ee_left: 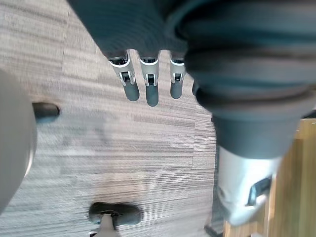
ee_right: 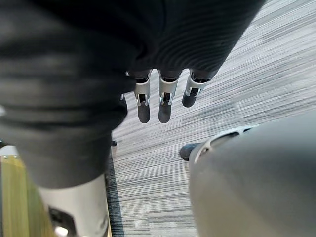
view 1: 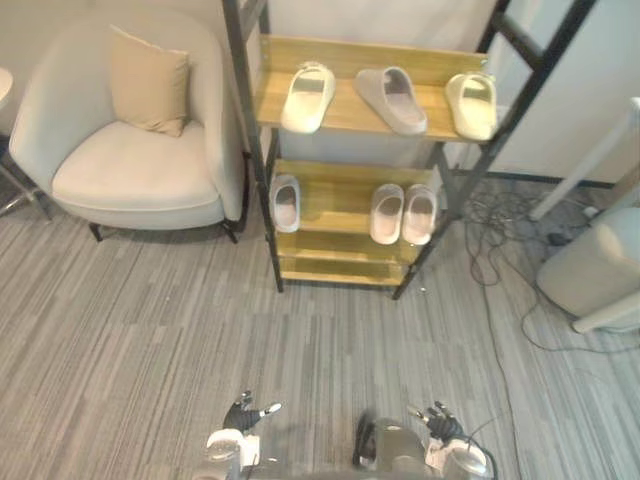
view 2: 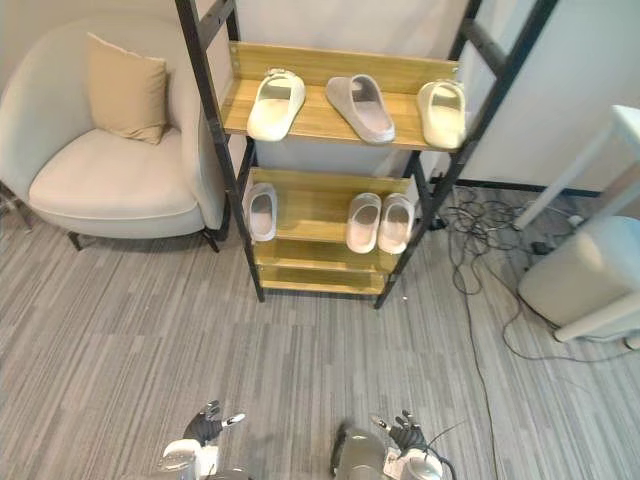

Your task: Organize the slippers on the shoe rack

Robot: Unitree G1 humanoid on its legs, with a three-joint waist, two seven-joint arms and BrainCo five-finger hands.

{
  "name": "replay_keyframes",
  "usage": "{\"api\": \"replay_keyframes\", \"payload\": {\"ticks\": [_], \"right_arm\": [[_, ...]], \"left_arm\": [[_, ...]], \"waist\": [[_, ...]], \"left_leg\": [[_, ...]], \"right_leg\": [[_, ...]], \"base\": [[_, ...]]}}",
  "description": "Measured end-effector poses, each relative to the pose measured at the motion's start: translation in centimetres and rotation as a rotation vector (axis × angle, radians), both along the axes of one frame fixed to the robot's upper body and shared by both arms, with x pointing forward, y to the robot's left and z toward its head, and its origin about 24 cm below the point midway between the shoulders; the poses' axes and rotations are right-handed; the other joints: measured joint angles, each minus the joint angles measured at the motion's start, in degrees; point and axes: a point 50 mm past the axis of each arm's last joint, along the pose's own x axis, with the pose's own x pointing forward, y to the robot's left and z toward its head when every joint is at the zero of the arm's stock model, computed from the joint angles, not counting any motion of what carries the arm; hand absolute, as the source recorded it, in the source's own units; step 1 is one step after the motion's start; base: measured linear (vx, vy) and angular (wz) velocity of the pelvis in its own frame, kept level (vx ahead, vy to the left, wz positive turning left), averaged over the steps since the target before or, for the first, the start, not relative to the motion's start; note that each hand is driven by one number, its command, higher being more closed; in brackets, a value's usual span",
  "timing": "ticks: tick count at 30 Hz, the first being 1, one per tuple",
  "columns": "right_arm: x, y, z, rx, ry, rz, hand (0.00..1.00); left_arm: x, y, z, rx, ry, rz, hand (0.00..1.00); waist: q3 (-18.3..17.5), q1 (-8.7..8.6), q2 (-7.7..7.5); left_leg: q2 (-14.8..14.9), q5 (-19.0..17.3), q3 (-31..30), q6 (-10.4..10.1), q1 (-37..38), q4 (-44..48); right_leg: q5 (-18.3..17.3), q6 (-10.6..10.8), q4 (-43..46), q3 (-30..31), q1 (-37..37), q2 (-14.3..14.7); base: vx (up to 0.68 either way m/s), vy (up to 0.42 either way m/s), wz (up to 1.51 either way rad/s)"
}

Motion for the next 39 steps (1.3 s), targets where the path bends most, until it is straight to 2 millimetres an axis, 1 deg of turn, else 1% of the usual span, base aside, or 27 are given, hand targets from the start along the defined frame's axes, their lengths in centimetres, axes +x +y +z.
{"api": "replay_keyframes", "payload": {"ticks": [2, 3, 4, 6, 7, 8, 9, 10, 11, 13, 14, 15, 16, 17, 18, 19, 20, 24, 26, 27, 29, 30, 33, 34, 35, 38, 39], "right_arm": [[0.1, -0.5, 0.1, -0.003, -0.005, -0.024, 0.0], [-0.2, -0.9, 0.1, -0.014, 0.004, -0.023, 0.0], [-0.3, -1.0, 0.1, -0.014, 0.007, -0.025, 0.0], [-0.7, -1.0, -0.1, -0.012, 0.019, -0.03, 0.0], [-0.9, -1.0, -0.1, -0.011, 0.024, -0.032, 0.0], [-1.3, -0.7, -0.3, -0.005, 0.032, -0.031, 0.0], [-1.4, -0.7, -0.3, -0.003, 0.037, -0.034, 0.0], [-1.7, -0.7, -0.5, 0.0, 0.049, -0.039, 0.0], [-1.8, -0.6, -0.6, 0.006, 0.055, -0.045, 0.0], [-1.3, -0.2, -0.5, 0.028, 0.042, -0.059, 0.0], [-1.3, 0.1, -0.6, 0.034, 0.041, -0.063, 0.0], [-1.3, 0.0, -0.6, 0.033, 0.04, -0.063, 0.0], [-1.4, -0.2, -0.6, 0.026, 0.05, -0.06, 0.0], [-1.4, 0.4, -0.7, 0.034, 0.054, -0.039, 0.0], [-1.5, 0.6, -0.8, 0.038, 0.058, -0.033, 0.0], [-1.8, 1.0, -1.0, 0.043, 0.071, -0.026, 0.0], [-1.8, 1.0, -1.0, 0.045, 0.08, -0.023, 0.0], [-1.7, 1.5, -1.1, 0.053, 0.076, -0.016, 0.0], [-1.6, 1.5, -1.0, 0.036, 0.08, 0.018, 0.0], [-1.3, 1.6, -1.0, 0.035, 0.075, 0.035, 0.0], [-1.4, 1.6, -1.0, 0.039, 0.074, 0.028, 0.0], [-1.7, 1.6, -1.0, 0.04, 0.078, 0.023, 0.0], [-1.6, 1.7, -1.1, 0.04, 0.078, 0.033, 0.0], [-1.7, 2.0, -1.1, 0.046, 0.082, 0.035, 0.0], [-1.9, 1.6, -1.1, 0.039, 0.088, 0.021, 0.0], [-2.2, 0.8, -1.1, 0.014, 0.1, 0.034, 0.0], [-2.2, 0.8, -1.1, 0.012, 0.101, 0.036, 0.0]], "left_arm": [[-0.4, -0.6, -0.2, -0.008, 0.015, -0.012, 0.0], [-0.8, -0.7, -0.4, -0.007, 0.026, -0.016, 0.0], [-0.9, -0.7, -0.4, -0.01, 0.03, -0.01, 0.0], [-0.9, -0.5, -0.4, -0.015, 0.029, 0.018, 0.0], [-0.4, -0.2, -0.2, -0.016, 0.011, 0.043, 0.0], [-0.6, 0.0, -0.2, -0.014, 0.006, 0.059, 0.0], [-0.9, 0.1, -0.2, -0.013, 0.013, 0.061, 0.0], [-0.8, 0.3, -0.2, -0.007, 0.011, 0.061, 0.0], [-0.7, 0.5, -0.1, -0.003, 0.008, 0.061, 0.0], [-0.4, 0.6, 0.1, 0.0, -0.01, 0.062, 0.0], [-0.2, 0.8, 0.2, 0.005, -0.022, 0.059, 0.0], [-0.1, 0.7, 0.2, 0.003, -0.026, 0.057, 0.0], [-0.1, 0.6, 0.2, -0.002, -0.03, 0.065, 0.0], [0.0, 1.0, 0.3, 0.012, -0.03, 0.063, 0.0], [-0.1, 1.1, 0.3, 0.013, -0.028, 0.062, 0.0], [0.0, 1.4, 0.3, 0.023, -0.027, 0.053, 0.0], [0.1, 1.6, 0.3, 0.025, -0.023, 0.055, 0.0], [0.0, 2.2, 0.3, 0.04, -0.008, 0.057, 0.0], [-0.2, 2.0, 0.1, 0.031, 0.0, 0.06, 0.0], [-0.5, 1.8, 0.0, 0.025, 0.011, 0.059, 0.0], [-0.7, 1.8, -0.1, 0.039, 0.025, 0.021, 0.0], [-1.0, 2.0, -0.2, 0.047, 0.036, 0.009, 0.0], [-0.9, 1.9, -0.2, 0.053, 0.039, -0.004, 0.0], [-0.8, 2.3, -0.1, 0.063, 0.038, -0.012, 0.0], [-1.0, 1.8, -0.3, 0.052, 0.05, -0.011, 0.0], [-1.6, 0.7, -0.6, 0.022, 0.069, -0.006, 0.0], [-1.7, 0.7, -0.6, 0.021, 0.07, -0.007, 0.0]], "waist": [[-0.21, -0.73, 1.64], [-0.53, -0.78, 1.65], [-0.82, -0.75, 2.66], [-0.88, -0.96, 2.79], [-0.7, -0.88, 3.21], [-0.37, -0.54, 2.9], [-0.41, -0.28, 2.99], [-0.43, 0.0, 2.89], [-0.39, 0.07, 2.86], [0.14, 0.6, 2.23], [0.35, 0.89, 1.62], [0.31, 0.99, 1.7], [0.59, 1.83, 1.86], [0.0, 1.61, 0.42], [-0.01, 1.69, -0.04], [0.05, 1.69, -1.07], [0.12, 1.99, -1.18], [-0.4, 2.41, -2.31], [-0.59, 2.44, -2.03], [-0.83, 2.66, -1.67], [-0.89, 1.85, -2.96], [-1.11, 0.93, -3.0], [-1.31, 0.86, -3.27], [-1.96, 0.88, -4.66], [-2.57, 0.75, -3.1], [-3.75, 0.61, -0.5], [-3.85, 0.59, -0.32]], "left_leg": [[0.68, 1.78, 0.01, -0.74, 1.52, 1.38], [1.78, 1.75, -0.55, -1.22, 1.59, 4.24], [2.99, 1.37, -1.3, -1.83, 1.03, 8.16], [5.44, 2.14, -3.41, -3.37, -4.24, 22.3], [8.43, 7.46, -3.27, -4.92, -9.51, 34.53], [11.4, 10.14, -1.26, -3.75, -13.07, 43.42], [12.37, 8.32, -0.05, -3.5, -14.43, 46.37], [13.2, 3.1, 3.38, -2.82, -17.76, 50.32], [12.76, 0.53, 5.45, -2.74, -19.78, 49.98], [8.95, -3.65, 7.85, -2.27, -24.07, 41.03], [4.74, -3.02, 6.21, -2.66, -25.36, 30.63], [2.65, -1.19, 4.55, -2.94, -25.5, 24.56], [-0.35, 5.0, 1.99, -1.38, -23.4, 17.06], [-1.97, 5.16, 2.97, -1.34, -21.59, 14.07], [-2.43, 5.35, 2.97, -0.93, -21.25, 13.48], [-3.13, 4.81, 2.98, 0.67, -21.26, 14.68], [-3.33, 4.11, 2.78, 1.67, -21.39, 15.9], [-3.74, 3.39, 3.37, 2.35, -18.74, 15.48], [-3.24, 2.77, 3.91, 2.19, -15.33, 12.02], [-2.96, 2.58, 4.65, 1.73, -11.87, 7.19], [-3.76, 3.5, 5.46, 1.69, -8.73, 4.08], [-3.95, 3.49, 5.51, 1.69, -7.83, 3.78], [-3.89, 3.49, 4.45, 1.68, -7.25, 3.82], [-5.34, 3.34, 3.35, 1.38, -7.7, 3.66], [-4.79, 3.48, 2.65, 0.78, -7.65, 2.86], [-3.49, 3.98, 2.67, 0.05, -7.57, 1.55], [-3.37, 4.0, 2.64, 0.0, -7.53, 1.5]], "right_leg": [[-5.92, -1.14, 6.39, -0.19, 0.33, 0.62], [-8.19, -1.22, 8.64, -0.61, 0.74, 1.19], [-9.62, -1.46, 9.07, -1.42, 2.26, 1.8], [-11.47, -1.78, 7.63, -3.24, 6.08, 2.88], [-12.2, -2.37, 5.52, -4.52, 10.04, 4.15], [-12.69, -3.15, 2.64, -4.87, 13.79, 5.32], [-12.7, -3.17, 1.62, -4.86, 15.19, 5.67], [-12.5, -2.95, -0.68, -4.32, 18.18, 5.59], [-12.39, -2.77, -2.08, -3.86, 19.78, 5.11], [-12.11, -2.19, -3.85, -1.51, 22.24, 2.83], [-12.61, -0.59, -3.74, -0.22, 22.69, 0.93], [-13.01, 0.38, -3.73, 0.64, 22.86, 0.4], [-14.3, 3.54, -4.29, 3.57, 23.91, -0.73], [-13.53, 3.2, -5.7, 5.41, 24.19, -1.08], [-13.26, 3.13, -6.07, 6.19, 24.02, -0.21], [-13.54, 2.6, -7.36, 6.54, 24.05, 1.3], [-13.17, 2.11, -7.43, 6.32, 24.47, 1.33], [-11.24, 0.9, -6.92, 8.17, 25.74, 0.96], [-11.66, 1.57, -0.96, 8.13, 23.73, 1.32], [-12.63, 3.2, 8.11, 7.29, 19.22, 1.17], [-13.35, 4.56, 21.33, 3.82, 13.59, -2.25], [-16.51, 3.84, 22.77, 1.1, 13.07, -3.67], [-19.1, 2.71, 16.93, -1.43, 12.77, -3.57], [-15.02, 2.2, 7.97, -1.01, 12.69, -3.13], [-14.59, 1.96, 5.1, -1.4, 14.36, -2.05], [-11.94, 1.66, -1.83, -1.86, 17.12, 0.3], [-11.55, 1.59, -2.67, -1.9, 17.53, 0.6]], "base": [[0.41, -0.194, 0.19], [0.42, -0.185, 0.17], [0.44, -0.195, 0.23], [0.43, -0.165, 0.32], [0.51, -0.12, 0.25], [0.5, -0.09, 0.18], [0.39, -0.02, -0.04], [0.29, 0.006, -0.15], [0.36, 0.046, -0.32], [0.36, 0.168, -0.5], [0.29, 0.232, -0.53], [0.28, 0.253, -0.68], [0.32, 0.23, -0.41], [0.31, 0.191, -0.29], [0.31, 0.082, 0.08], [0.19, 0.005, 0.01], [0.19, 0.005, -0.03], [0.19, 0.079, -0.16], [0.14, 0.037, -0.4], [0.1, 0.029, -0.46], [0.13, 0.013, -0.2], [0.11, -0.011, 0.11], [0.11, -0.075, 0.19], [0.12, -0.166, 0.21], [0.1, -0.14, 0.17], [0.1, -0.11, -0.01], [0.05, -0.044, -0.04]]}}
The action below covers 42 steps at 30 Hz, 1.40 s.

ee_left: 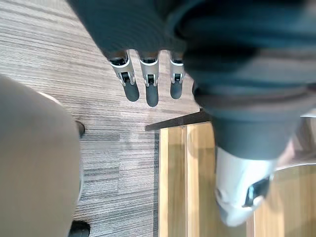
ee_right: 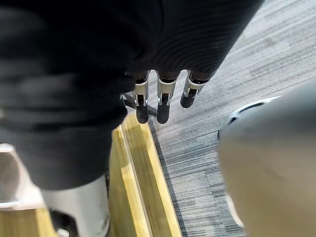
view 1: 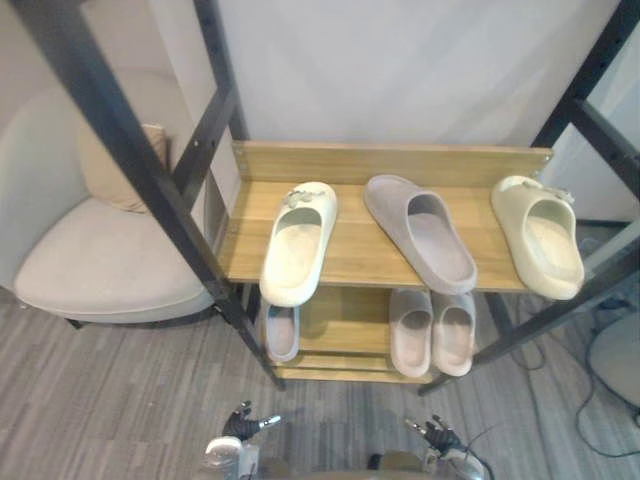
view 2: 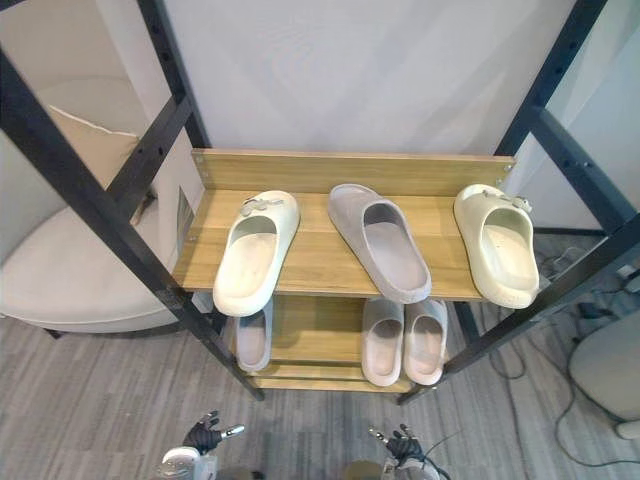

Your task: Organize the slippers on the shoe rack

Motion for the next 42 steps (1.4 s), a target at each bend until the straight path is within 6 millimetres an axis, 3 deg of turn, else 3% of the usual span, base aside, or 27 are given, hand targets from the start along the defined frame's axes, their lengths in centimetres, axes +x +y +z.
{"api": "replay_keyframes", "payload": {"ticks": [4, 8, 14, 21, 23, 26, 33, 42], "right_arm": [[-0.1, 0.0, 0.0, -0.002, 0.001, 0.0, 0.0], [-0.2, 0.4, -0.1, -0.002, 0.003, -0.001, 0.0], [0.2, 0.6, 0.5, -0.031, -0.051, 0.027, 0.0], [2.5, -0.3, 6.8, -0.182, -0.417, 0.108, 0.0], [3.3, -0.7, 10.1, -0.253, -0.568, 0.127, 0.0], [3.6, -1.3, 13.2, -0.332, -0.693, 0.122, 0.0], [4.7, -1.6, 18.3, -0.44, -0.918, 0.083, 0.0], [7.6, -1.0, 24.5, -0.544, -1.223, 0.121, 0.0]], "left_arm": [[0.1, 0.1, 0.0, 0.004, 0.0, -0.002, 0.0], [0.3, 0.7, 0.1, 0.022, -0.003, -0.003, 0.0], [0.2, 0.7, 0.1, 0.032, -0.001, -0.002, 0.0], [0.3, 0.3, 0.1, 0.064, -0.004, -0.049, 0.0], [0.3, 0.3, 0.1, 0.071, -0.005, -0.073, 0.0], [0.3, 0.1, 0.1, 0.079, -0.004, -0.102, 0.0], [0.3, -0.4, 0.1, 0.075, -0.013, -0.148, 0.0], [0.3, -0.8, 0.1, 0.07, -0.013, -0.204, 0.0]], "waist": [[0.0, -0.08, -0.2], [0.47, 0.05, -1.99], [0.33, 0.04, -2.18], [0.18, -0.88, -1.91], [0.0, -1.26, -2.03], [-0.06, -1.85, -1.93], [-0.24, -2.14, -1.59], [-0.6, -2.05, -1.18]], "left_leg": [[0.19, 0.04, -0.14, -0.03, -0.11, -0.64], [-0.83, 0.06, 0.06, 0.01, -0.14, -0.6], [-1.49, 0.2, 1.47, 0.23, -0.01, -0.5], [-0.82, 0.26, 4.5, 0.27, 0.89, -0.63], [-0.6, 0.31, 5.36, 0.14, 0.86, -0.83], [-0.58, 0.41, 5.55, 0.02, 1.09, -1.21], [-0.63, 0.5, 5.32, -0.09, 1.54, -1.68], [-0.87, 0.74, 3.72, 0.24, 1.0, -1.78]], "right_leg": [[3.55, 0.02, -6.67, 0.12, 2.42, 1.17], [5.87, 0.61, -10.4, 0.62, 3.95, 0.75], [7.72, 0.77, -12.15, 2.93, 3.93, 0.28], [9.57, 0.37, -13.56, 6.7, 3.33, 1.08], [9.98, 0.19, -13.77, 7.89, 2.31, 1.37], [10.09, 0.21, -13.82, 8.26, 2.18, 1.49], [10.09, 0.22, -13.75, 8.17, 2.44, 1.59], [10.03, 0.29, -13.57, 6.89, 2.95, 1.4]], "base": [[0.01, 0.015, -0.05], [-0.04, 0.065, -0.03], [-0.06, 0.05, -0.16], [-0.07, 0.004, -0.26], [-0.06, -0.015, -0.25], [-0.01, -0.01, -0.09], [0.04, 0.008, 0.01], [0.02, 0.002, 0.06]]}}
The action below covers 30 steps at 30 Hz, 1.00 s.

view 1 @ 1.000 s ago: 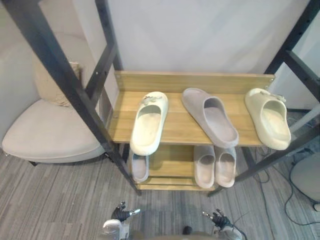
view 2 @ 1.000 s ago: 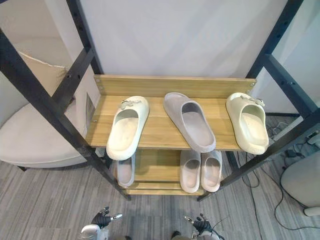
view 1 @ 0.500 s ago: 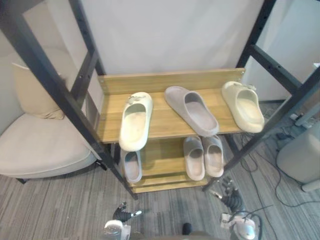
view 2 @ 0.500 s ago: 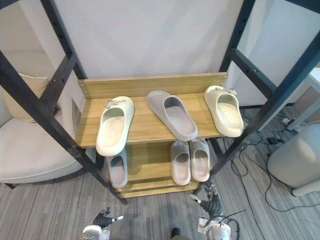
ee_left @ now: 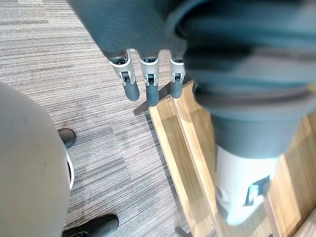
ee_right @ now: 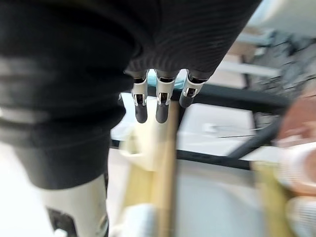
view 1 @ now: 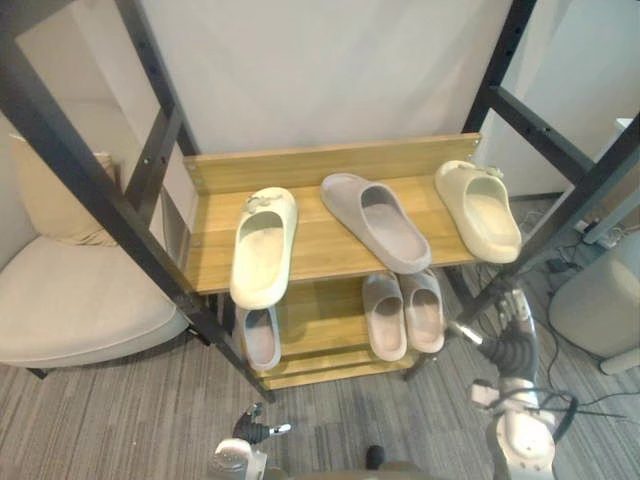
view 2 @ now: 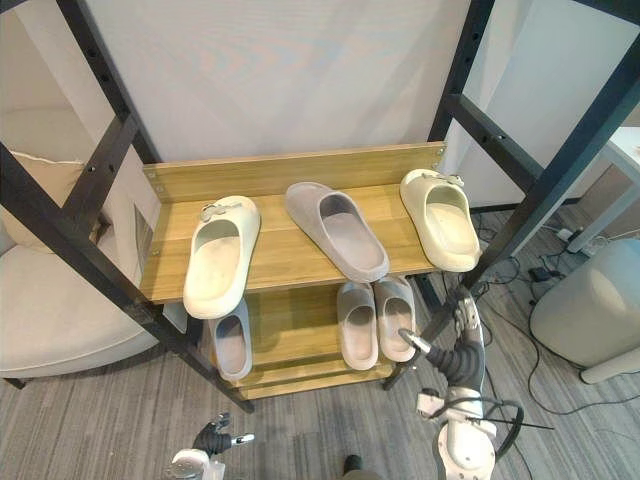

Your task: Organize the slippers on the shoe rack

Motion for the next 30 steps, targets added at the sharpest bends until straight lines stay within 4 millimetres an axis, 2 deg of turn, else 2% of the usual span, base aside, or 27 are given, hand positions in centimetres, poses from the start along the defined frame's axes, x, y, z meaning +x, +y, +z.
{"api": "replay_keyframes", "payload": {"ticks": [11, 14, 19, 23, 30], "right_arm": [[3.0, -0.5, 4.9, -0.133, -0.205, 0.053, 0.0], [3.9, -0.8, 6.3, -0.17, -0.254, 0.065, 0.0], [5.9, -1.8, 6.4, -0.17, -0.236, 0.066, 0.0], [8.3, -2.9, 6.9, -0.195, -0.203, 0.048, 0.0], [10.4, -4.2, 7.3, -0.204, -0.15, 0.007, 0.0]], "left_arm": [[0.2, -0.1, 0.1, -0.02, -0.005, -0.012, 0.0], [0.1, 0.0, 0.1, -0.027, -0.001, -0.018, 0.0], [0.2, 0.2, 0.1, -0.024, -0.002, -0.019, 0.0], [0.2, 0.3, 0.1, -0.023, -0.006, -0.019, 0.0], [0.3, 0.2, 0.2, -0.025, -0.011, -0.02, 0.0]], "waist": [[-0.3, 0.63, -0.04], [-0.6, 0.69, -0.57], [-0.85, 0.9, -1.23], [-1.09, 1.16, -1.48], [-1.11, 1.5, -1.54]], "left_leg": [[-0.23, 1.25, -2.61, 0.04, -1.04, -0.77], [-0.46, 1.94, -3.35, 0.11, -1.13, -1.77], [-0.84, 2.62, -3.95, 0.26, -1.42, -2.83], [-1.11, 2.86, -5.11, 0.4, -2.65, -2.78], [-1.21, 2.92, -6.0, 0.49, -3.06, -2.84]], "right_leg": [[-0.01, -0.01, 0.02, -2.31, -0.02, -0.11], [-0.04, 0.01, 0.02, -3.01, -0.19, -0.24], [-0.04, 0.03, 0.02, -3.62, -0.65, -0.5], [-0.04, 0.03, 0.03, -4.49, -1.25, -0.65], [-0.03, 0.02, 0.03, -5.11, -1.26, -0.68]], "base": [[0.0, -0.005, 0.13], [-0.01, -0.002, 0.1], [0.0, 0.004, 0.08], [0.01, -0.001, 0.12], [0.01, 0.003, 0.06]]}}
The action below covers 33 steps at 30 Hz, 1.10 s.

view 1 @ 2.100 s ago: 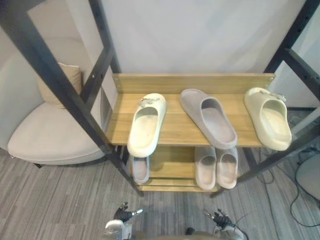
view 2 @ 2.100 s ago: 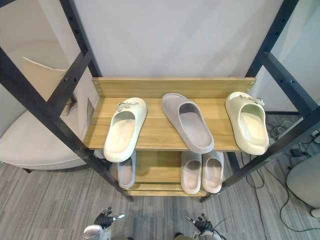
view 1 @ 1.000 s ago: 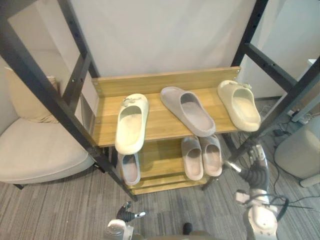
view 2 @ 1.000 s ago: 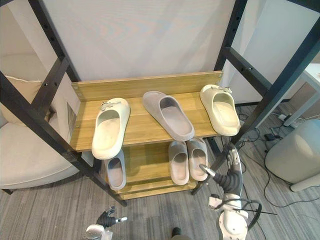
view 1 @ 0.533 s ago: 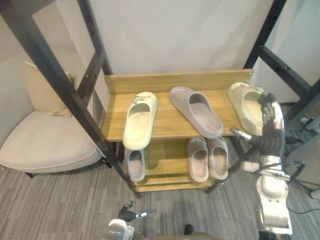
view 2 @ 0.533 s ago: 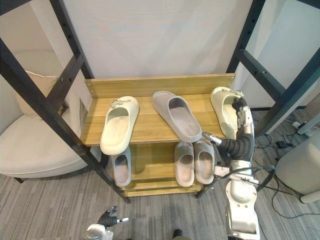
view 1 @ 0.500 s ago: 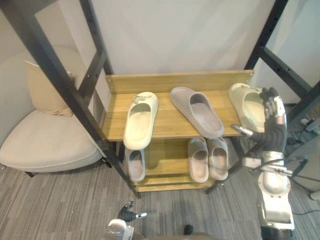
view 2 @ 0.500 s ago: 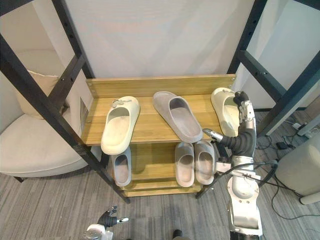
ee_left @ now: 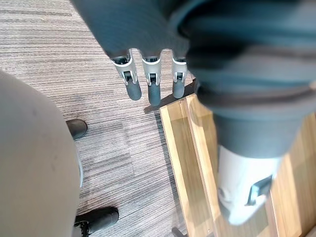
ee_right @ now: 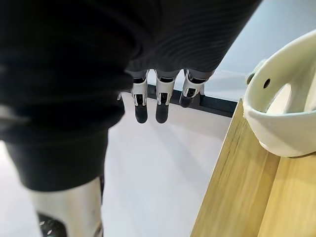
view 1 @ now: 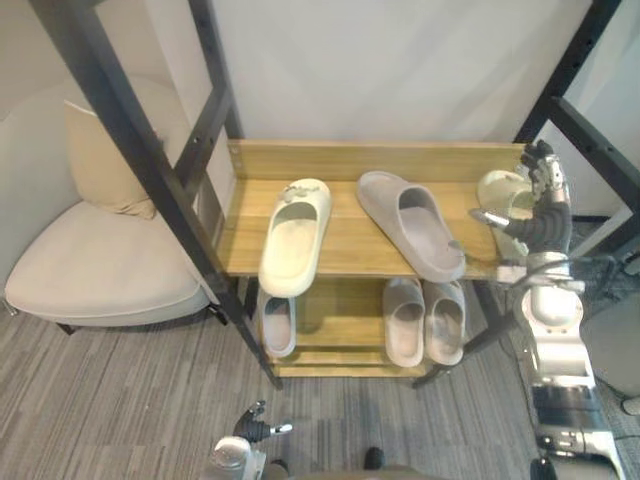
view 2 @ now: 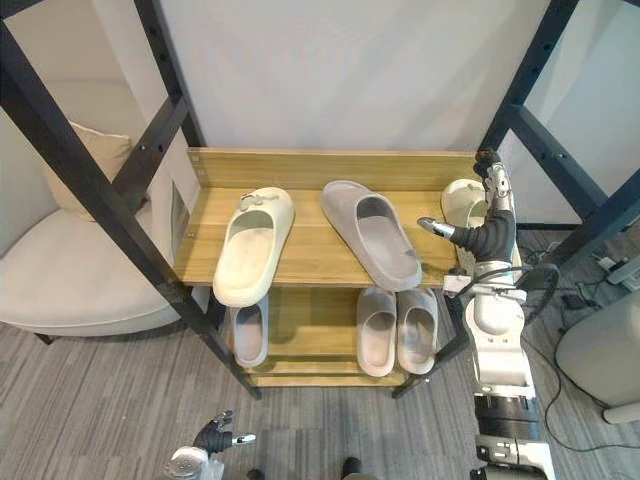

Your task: Organize the slippers on the shoe rack

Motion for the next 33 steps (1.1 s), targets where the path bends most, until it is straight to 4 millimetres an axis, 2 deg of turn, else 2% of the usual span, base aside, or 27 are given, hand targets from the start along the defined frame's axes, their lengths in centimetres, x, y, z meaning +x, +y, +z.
{"api": "replay_keyframes", "payload": {"ticks": [8, 11, 19, 26, 33], "right_arm": [[0.7, 0.0, -0.2, -0.007, 0.035, -0.011, 0.0], [1.8, 0.5, -0.9, -0.007, 0.086, 0.008, 0.0], [3.1, 2.1, -1.8, -0.034, 0.171, 0.086, 0.0], [3.6, 2.2, -1.7, -0.067, 0.178, 0.075, 0.0], [5.3, 2.6, -1.4, -0.069, 0.21, 0.084, 0.0]], "left_arm": [[0.0, 0.2, 0.0, 0.004, -0.001, 0.0, 0.0], [0.1, 0.4, 0.1, 0.009, -0.004, 0.0, 0.0], [0.3, 0.4, 0.2, -0.001, -0.015, 0.018, 0.0], [0.3, 0.7, 0.2, -0.003, -0.016, 0.034, 0.0], [0.4, 0.9, 0.3, 0.0, -0.02, 0.036, 0.0]], "waist": [[0.03, 0.02, -0.55], [0.24, 0.01, -1.18], [0.31, 0.23, -1.34], [0.54, 0.2, -1.96], [0.94, 0.27, -2.68]], "left_leg": [[-0.66, 1.3, -0.33, 0.44, -0.11, -1.85], [-0.67, 1.37, -0.32, 0.43, -0.12, -1.91], [-0.83, 1.52, -0.56, 0.58, -1.28, -1.98], [-0.93, 1.73, -1.15, 0.64, -1.83, -2.0], [-0.98, 4.1, -1.97, 0.65, -1.86, -5.09]], "right_leg": [[0.02, 0.02, 0.0, -0.18, -0.89, -0.47], [0.02, 0.02, -0.01, -0.07, -1.01, -0.47], [0.09, 0.07, -0.01, -0.37, -1.98, -0.58], [0.11, 0.05, -0.01, -1.01, -2.18, -0.68], [0.43, -0.13, -0.01, -1.42, -3.32, -0.55]], "base": [[0.0, 0.002, 0.02], [0.0, 0.0, 0.0], [0.0, 0.0, 0.01], [-0.01, 0.0, 0.04], [-0.04, -0.006, 0.03]]}}
